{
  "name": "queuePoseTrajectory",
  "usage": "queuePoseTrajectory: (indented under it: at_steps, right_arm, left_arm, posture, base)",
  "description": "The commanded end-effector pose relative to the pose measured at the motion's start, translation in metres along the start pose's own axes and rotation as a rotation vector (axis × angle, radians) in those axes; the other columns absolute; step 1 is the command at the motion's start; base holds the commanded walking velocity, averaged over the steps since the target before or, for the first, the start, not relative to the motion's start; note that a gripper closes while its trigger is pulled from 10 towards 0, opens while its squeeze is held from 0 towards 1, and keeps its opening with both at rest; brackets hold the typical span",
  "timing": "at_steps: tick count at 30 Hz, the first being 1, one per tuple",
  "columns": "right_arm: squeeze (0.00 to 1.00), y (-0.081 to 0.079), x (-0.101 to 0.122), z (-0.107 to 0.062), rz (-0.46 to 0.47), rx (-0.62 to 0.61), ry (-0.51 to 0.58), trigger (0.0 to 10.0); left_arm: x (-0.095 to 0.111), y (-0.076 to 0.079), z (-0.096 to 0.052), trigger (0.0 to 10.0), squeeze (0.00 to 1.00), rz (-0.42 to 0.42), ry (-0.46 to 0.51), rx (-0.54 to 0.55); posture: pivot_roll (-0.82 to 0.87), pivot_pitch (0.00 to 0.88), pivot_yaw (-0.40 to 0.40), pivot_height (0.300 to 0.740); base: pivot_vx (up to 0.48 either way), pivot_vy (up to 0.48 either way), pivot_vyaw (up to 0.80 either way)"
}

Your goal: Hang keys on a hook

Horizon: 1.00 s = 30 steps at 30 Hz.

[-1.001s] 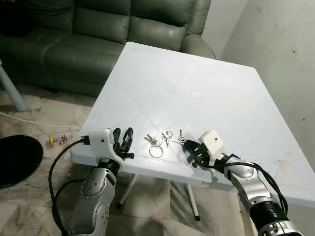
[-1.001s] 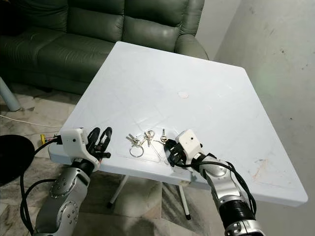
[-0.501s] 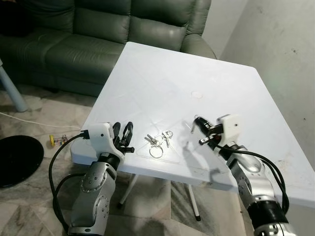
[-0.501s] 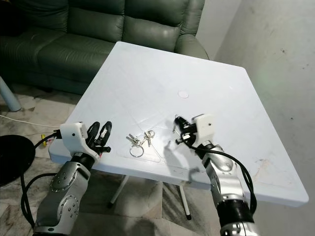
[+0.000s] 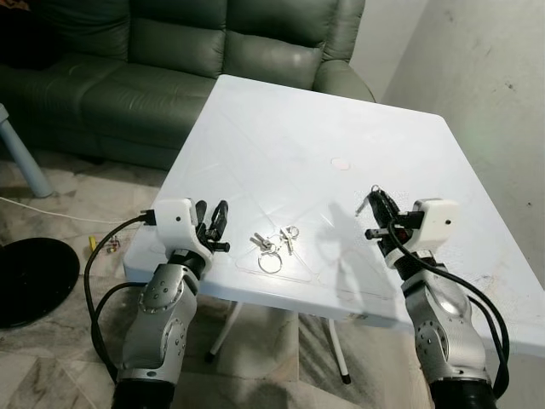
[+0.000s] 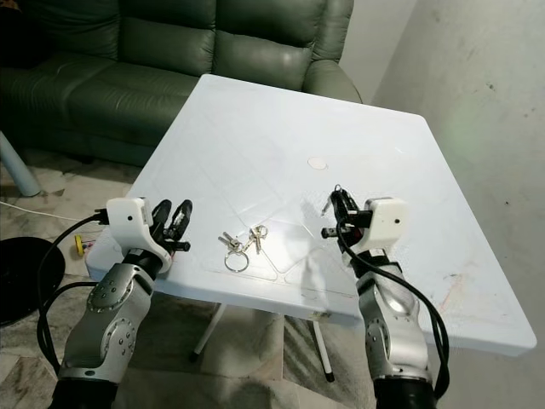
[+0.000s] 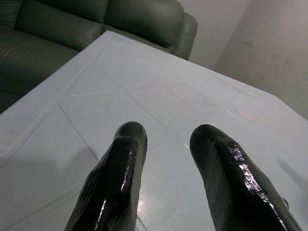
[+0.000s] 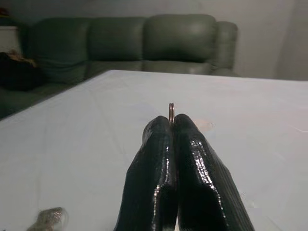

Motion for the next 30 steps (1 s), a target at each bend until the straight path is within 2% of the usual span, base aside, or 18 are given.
queuePoseTrajectory:
  at_steps: [1, 3, 7, 16, 30]
  right_arm:
    - [0.0, 0.008, 0.001, -0.005, -0.029, -0.075, -0.002, 10.0]
    - [0.0, 0.007, -0.004, -0.008, -0.045, -0.084, -0.019, 10.0]
    - [0.0, 0.001, -0.011, -0.013, -0.036, -0.081, -0.037, 10.0]
    - [0.0, 0.004, -0.005, -0.015, -0.064, -0.119, -0.032, 10.0]
    - [0.0, 0.003, -0.005, -0.018, -0.081, -0.115, -0.048, 10.0]
  left_arm:
    - [-0.003, 0.004, 0.003, 10.0, 0.0, -0.022, -0.016, -0.007]
    - [-0.004, 0.004, 0.004, 10.0, 0.0, -0.034, -0.023, -0.007]
    - [-0.004, 0.007, 0.007, 10.0, 0.0, -0.029, -0.025, -0.017]
    - [-0.003, 0.006, 0.011, 10.0, 0.0, -0.031, -0.024, -0.021]
    - [-0.004, 0.004, 0.01, 10.0, 0.0, -0.041, -0.023, -0.007]
  posture:
    - [0.15, 0.013, -0.129, 0.74]
    - [0.15, 0.01, -0.128, 0.74]
    - [0.15, 0.001, -0.123, 0.74]
    - [0.14, 0.0, -0.117, 0.74]
    - [0.14, 0.002, -0.129, 0.74]
  base:
    - [0.0, 0.0, 0.0]
    - [0.0, 0.0, 0.0]
    - [0.0, 0.444, 0.0]
    - [0.0, 0.48, 0.0]
    - [0.0, 0.48, 0.0]
Point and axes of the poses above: a point about 5 cm out from each wrist's last joint towards the gripper, its own z axis pointing out of the wrist towards the gripper, its own x axis along the axis of the wrist's last joint, y = z × x, the point moved 5 cm from there along z, pointing out of the wrist towards the gripper, and after that the axes turned 11 degrees about z, right-handed, at the moved point
